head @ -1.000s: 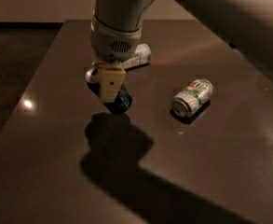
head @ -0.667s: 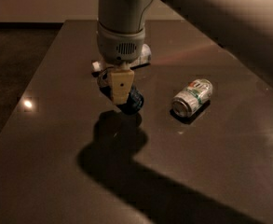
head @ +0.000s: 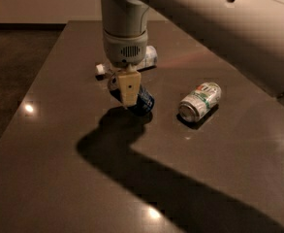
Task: Knock pepsi can over
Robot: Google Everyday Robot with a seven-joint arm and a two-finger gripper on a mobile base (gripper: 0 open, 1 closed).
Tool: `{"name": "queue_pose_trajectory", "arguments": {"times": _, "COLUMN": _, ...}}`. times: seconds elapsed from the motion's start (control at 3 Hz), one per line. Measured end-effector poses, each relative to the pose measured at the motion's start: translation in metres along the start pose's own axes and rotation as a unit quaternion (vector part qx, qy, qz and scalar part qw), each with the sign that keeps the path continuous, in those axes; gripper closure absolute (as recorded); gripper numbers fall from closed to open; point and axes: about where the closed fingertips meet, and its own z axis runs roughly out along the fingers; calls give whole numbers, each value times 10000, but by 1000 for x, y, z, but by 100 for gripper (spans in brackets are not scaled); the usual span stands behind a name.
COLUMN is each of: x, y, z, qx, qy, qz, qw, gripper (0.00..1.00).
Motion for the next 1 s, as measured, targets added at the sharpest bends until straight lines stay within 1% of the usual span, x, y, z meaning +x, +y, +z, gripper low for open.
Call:
{"name": "queue_pose_trajectory", "arguments": {"times": 0.33, "x": 7, "y": -5, "z": 8, "qx": -15, "qy": 197, "qz": 48, "qw": 9998, "gripper": 62}}
{"name": "queue_pose_trajectory", "arguments": {"times": 0.67, "x": 12, "y": -5, "z": 15, "qx": 35, "qy": 507, "qz": 48, "qw": 9987, "gripper": 38}}
{"name": "queue_pose_trajectory", "arguments": {"times": 1.0, "x": 15, "y": 0, "z": 20, "qx": 136, "qy": 898, "qz": -6, "qw": 9959, "gripper": 15}}
